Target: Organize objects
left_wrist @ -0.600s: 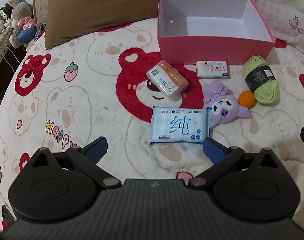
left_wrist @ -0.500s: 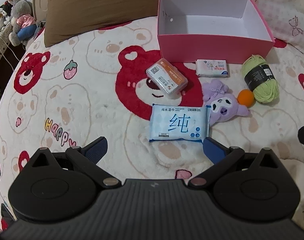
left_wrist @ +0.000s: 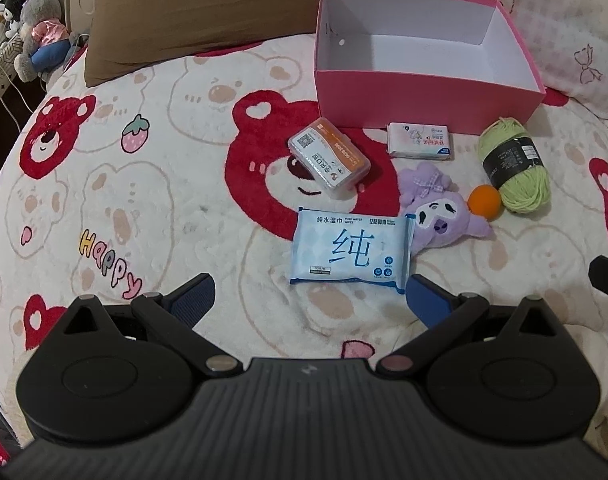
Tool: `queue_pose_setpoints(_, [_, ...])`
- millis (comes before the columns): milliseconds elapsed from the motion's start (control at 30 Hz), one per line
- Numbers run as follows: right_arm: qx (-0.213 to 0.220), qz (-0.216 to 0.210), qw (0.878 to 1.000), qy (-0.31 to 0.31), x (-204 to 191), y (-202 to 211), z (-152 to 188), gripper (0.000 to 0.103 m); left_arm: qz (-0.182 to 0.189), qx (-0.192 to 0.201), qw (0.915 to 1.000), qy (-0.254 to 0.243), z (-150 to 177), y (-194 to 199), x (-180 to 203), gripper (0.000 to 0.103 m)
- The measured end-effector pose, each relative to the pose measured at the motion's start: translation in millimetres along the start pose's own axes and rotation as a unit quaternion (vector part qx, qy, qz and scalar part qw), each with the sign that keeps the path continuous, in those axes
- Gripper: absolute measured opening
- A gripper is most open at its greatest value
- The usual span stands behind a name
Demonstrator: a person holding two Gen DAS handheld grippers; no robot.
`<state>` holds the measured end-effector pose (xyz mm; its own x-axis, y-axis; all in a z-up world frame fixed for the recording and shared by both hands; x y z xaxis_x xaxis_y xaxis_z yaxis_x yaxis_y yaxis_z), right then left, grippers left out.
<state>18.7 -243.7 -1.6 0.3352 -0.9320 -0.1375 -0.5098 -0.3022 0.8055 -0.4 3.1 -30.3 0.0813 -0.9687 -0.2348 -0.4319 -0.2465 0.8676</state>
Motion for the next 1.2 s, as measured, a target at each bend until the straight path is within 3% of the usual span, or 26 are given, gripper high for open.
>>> queue_pose_setpoints(1200, [-0.002,0.003,1.0,0.0,2.0,-2.6,2.3,0.103,0.004,0.007,0.9999,0.013,0.0,3.0,0.2,0.103])
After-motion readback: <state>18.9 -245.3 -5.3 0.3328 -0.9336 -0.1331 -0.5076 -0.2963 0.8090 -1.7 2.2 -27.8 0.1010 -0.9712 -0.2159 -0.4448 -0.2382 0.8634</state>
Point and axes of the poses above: each gripper's, at about its wrist camera, not at the fingertips, and y roughly against the way its jaws point, x to its right, z to its underside, the point moved 3 cm from there along -y, roughly the way its jaws point, and after that the axes turned 11 degrees about -z, right-handed, at the moved point
